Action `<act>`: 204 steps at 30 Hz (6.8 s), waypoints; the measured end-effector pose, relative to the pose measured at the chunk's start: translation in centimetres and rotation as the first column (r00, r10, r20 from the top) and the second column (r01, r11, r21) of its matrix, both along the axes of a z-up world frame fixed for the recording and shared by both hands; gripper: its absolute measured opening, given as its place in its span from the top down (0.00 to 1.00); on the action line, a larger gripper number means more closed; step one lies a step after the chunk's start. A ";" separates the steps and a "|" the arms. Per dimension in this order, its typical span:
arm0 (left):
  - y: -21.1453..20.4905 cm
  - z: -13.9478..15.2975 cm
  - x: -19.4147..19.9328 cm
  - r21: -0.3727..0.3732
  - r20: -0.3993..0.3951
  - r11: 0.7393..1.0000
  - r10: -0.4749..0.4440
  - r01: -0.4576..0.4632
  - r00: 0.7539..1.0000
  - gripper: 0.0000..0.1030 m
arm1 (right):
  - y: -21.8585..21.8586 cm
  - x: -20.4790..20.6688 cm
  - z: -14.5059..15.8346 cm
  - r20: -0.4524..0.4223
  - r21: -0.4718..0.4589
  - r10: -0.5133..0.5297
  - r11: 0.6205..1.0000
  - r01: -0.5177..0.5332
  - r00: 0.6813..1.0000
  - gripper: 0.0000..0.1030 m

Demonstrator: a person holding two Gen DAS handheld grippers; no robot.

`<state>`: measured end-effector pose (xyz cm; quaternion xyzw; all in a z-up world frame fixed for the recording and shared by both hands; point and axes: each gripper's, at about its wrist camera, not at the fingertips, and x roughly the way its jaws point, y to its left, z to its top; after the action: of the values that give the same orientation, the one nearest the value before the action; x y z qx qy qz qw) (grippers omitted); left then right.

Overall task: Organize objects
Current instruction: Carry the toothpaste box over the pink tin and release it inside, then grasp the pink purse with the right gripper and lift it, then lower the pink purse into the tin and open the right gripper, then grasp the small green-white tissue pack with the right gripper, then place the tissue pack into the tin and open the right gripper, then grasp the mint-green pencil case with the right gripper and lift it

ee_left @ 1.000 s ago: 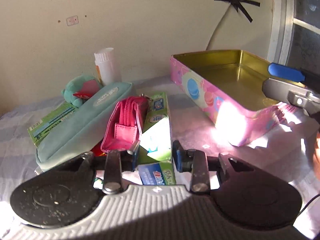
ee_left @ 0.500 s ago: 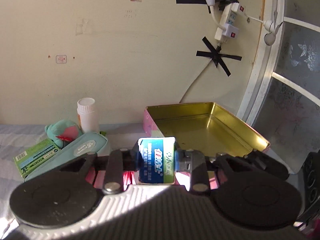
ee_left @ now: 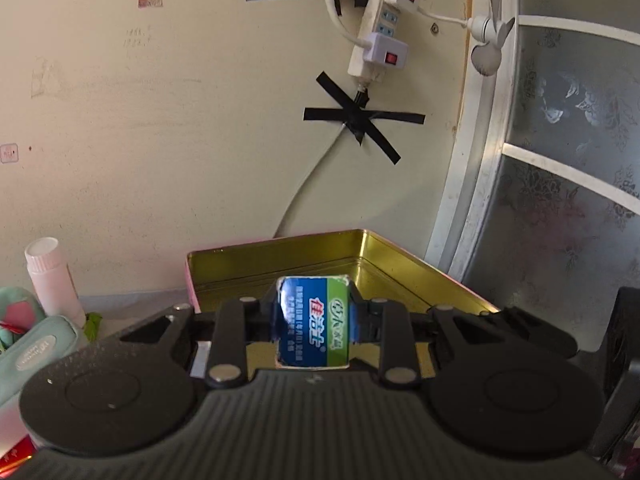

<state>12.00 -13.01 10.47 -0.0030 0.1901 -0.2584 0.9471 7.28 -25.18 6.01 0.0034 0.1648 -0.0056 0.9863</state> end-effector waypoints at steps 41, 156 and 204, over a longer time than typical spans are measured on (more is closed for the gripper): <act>22.5 -4.5 -4.4 0.099 -0.118 0.894 0.446 -0.436 0.887 0.66 | 15.3 -2.3 -1.2 -0.091 0.106 0.424 0.904 -0.415 0.901 0.06; 7.4 1.1 -0.8 -0.018 -0.092 0.997 -0.077 0.075 0.993 0.70 | 6.8 -2.0 1.8 -0.069 -0.079 0.329 0.939 -0.334 0.942 0.48; 31.2 -6.6 -4.2 -0.185 -0.384 0.816 0.452 -0.547 0.805 0.39 | 14.7 5.9 3.2 -0.201 0.322 0.466 0.862 -0.391 0.862 0.34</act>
<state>7.79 18.16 3.83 -0.2328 0.2953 -0.0175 0.9264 13.14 -10.53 9.24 0.1001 0.2944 0.2377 0.9202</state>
